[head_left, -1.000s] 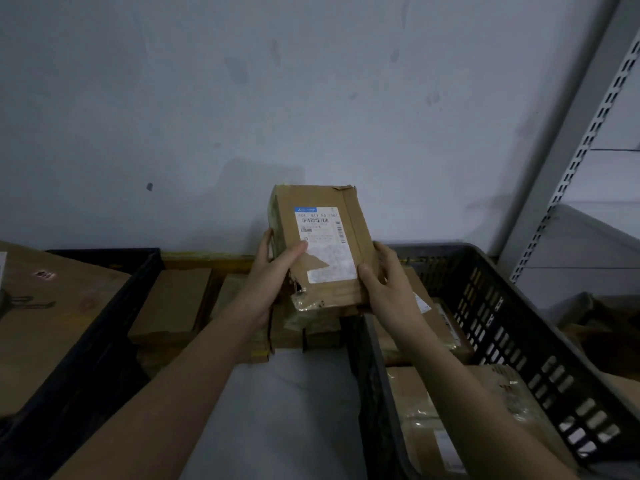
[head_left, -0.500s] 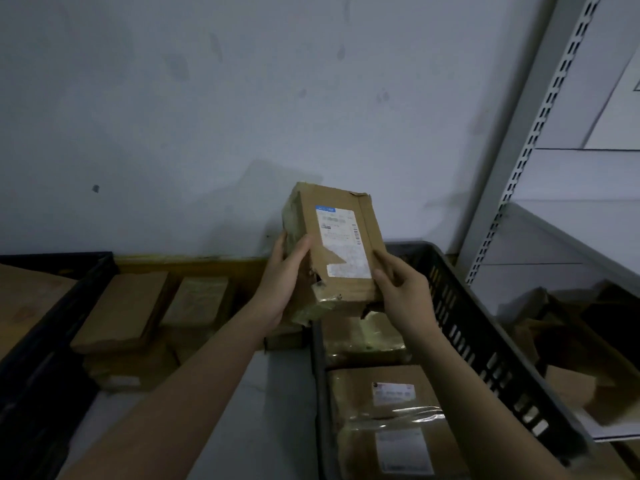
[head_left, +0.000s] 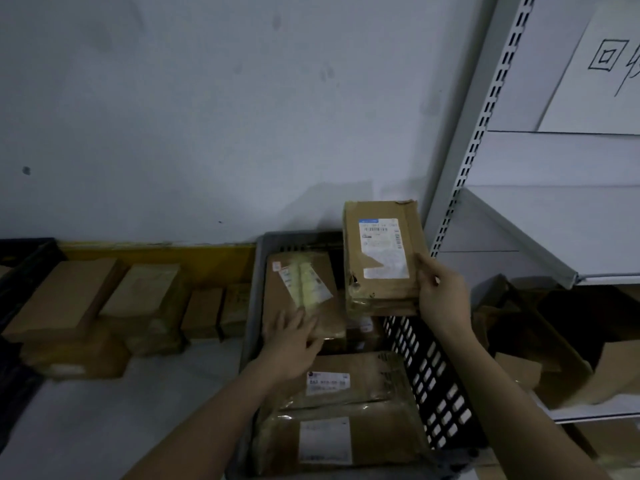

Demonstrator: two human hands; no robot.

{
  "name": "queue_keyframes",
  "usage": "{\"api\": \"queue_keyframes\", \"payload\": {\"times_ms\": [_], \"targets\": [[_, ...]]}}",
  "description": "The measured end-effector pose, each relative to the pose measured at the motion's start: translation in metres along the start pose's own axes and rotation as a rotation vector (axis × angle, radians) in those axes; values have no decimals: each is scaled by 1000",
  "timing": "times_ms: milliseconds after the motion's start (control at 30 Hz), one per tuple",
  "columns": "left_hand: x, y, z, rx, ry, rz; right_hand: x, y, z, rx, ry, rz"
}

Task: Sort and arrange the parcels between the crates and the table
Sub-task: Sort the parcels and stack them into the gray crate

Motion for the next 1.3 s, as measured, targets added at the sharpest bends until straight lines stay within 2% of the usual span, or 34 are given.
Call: {"api": "queue_keyframes", "payload": {"times_ms": [67,233,367,433,600,833,900,967,1033,1100,1300], "targets": [[-3,-7,4,22,24,-115,4,-1,-3,-25,11,59],[-2,-5,1,65,28,-136,1,-15,-7,-119,92,272],[-7,-7,-1,48,36,-114,17,-41,-10,-252,4,401],[-7,-8,-3,47,39,-104,28,-49,-14,-258,-47,462],[-6,-8,-2,34,28,-79,34,-70,-10,-362,-58,594],[-7,-8,-2,28,29,-67,36,-78,4,-312,41,931],[-6,-9,-3,28,31,-73,36,-87,10,-369,94,1075],[-7,-10,-4,33,31,-72,43,-100,13,-527,92,989],[-8,-9,-3,34,32,-68,54,-112,16,-763,65,840],[-8,-9,-3,36,31,-65,62,-119,19,-907,80,827],[-9,-10,-5,33,33,-46,65,-121,4,-850,125,837]]}}
Point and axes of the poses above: each hand's wrist, its own z-axis away from the middle knuckle, its own y-axis out of the back of the hand, x = y × z, the point moved 4 cm from there along -z, towards the middle knuckle, and after that the axes turned 5 degrees about -x, right-handed, at the moved point
